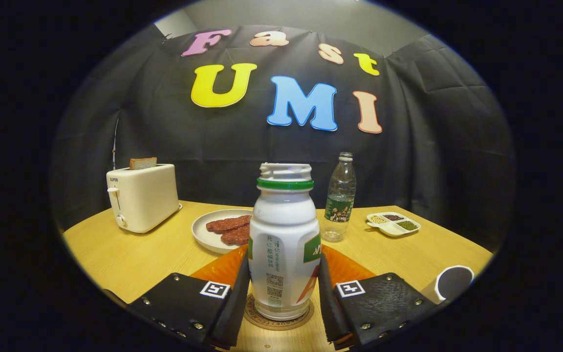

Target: Take the bottle from table, then pour the juice into the cup, finally place the bottle on the coaster

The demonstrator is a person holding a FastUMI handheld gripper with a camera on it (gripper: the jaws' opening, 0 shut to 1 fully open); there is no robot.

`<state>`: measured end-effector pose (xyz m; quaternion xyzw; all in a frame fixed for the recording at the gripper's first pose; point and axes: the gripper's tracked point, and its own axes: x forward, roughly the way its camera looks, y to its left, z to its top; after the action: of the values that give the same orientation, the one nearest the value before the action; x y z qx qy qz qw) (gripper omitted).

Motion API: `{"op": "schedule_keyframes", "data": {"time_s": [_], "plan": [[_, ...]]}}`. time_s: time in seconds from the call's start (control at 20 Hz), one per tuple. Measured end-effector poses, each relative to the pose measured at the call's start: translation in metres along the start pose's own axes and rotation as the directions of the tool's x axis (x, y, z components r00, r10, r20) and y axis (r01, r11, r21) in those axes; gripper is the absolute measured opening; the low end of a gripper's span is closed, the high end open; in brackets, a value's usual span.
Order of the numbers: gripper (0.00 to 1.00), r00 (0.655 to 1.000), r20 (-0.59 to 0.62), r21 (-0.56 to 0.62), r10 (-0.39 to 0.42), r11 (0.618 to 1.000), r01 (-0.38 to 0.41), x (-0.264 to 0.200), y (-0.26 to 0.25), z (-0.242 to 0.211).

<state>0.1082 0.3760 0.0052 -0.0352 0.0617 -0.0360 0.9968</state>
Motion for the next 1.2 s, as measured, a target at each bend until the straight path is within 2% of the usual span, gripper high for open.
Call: {"op": "schedule_keyframes", "data": {"time_s": [0.4, 0.65, 0.7, 0.75, 1.05, 1.2], "plan": [[0.64, 1.000, 0.013, 0.045, 0.007, 0.999, -0.007, -0.006, -0.002, -0.003], [0.73, 1.000, 0.001, 0.059, -0.016, 0.998, 0.016, -0.013, -0.009, -0.001], [0.76, 1.000, 0.012, 0.061, -0.018, 0.998, 0.017, -0.013, -0.011, 0.003], [0.85, 1.000, 0.026, 0.067, -0.014, 0.998, 0.012, -0.015, -0.011, 0.009], [0.90, 0.989, 0.146, 0.152, 0.018, 0.988, -0.040, -0.031, -0.014, 0.060], [0.90, 0.979, 0.201, 0.154, 0.027, 0.986, -0.059, -0.043, -0.016, 0.092]]}}
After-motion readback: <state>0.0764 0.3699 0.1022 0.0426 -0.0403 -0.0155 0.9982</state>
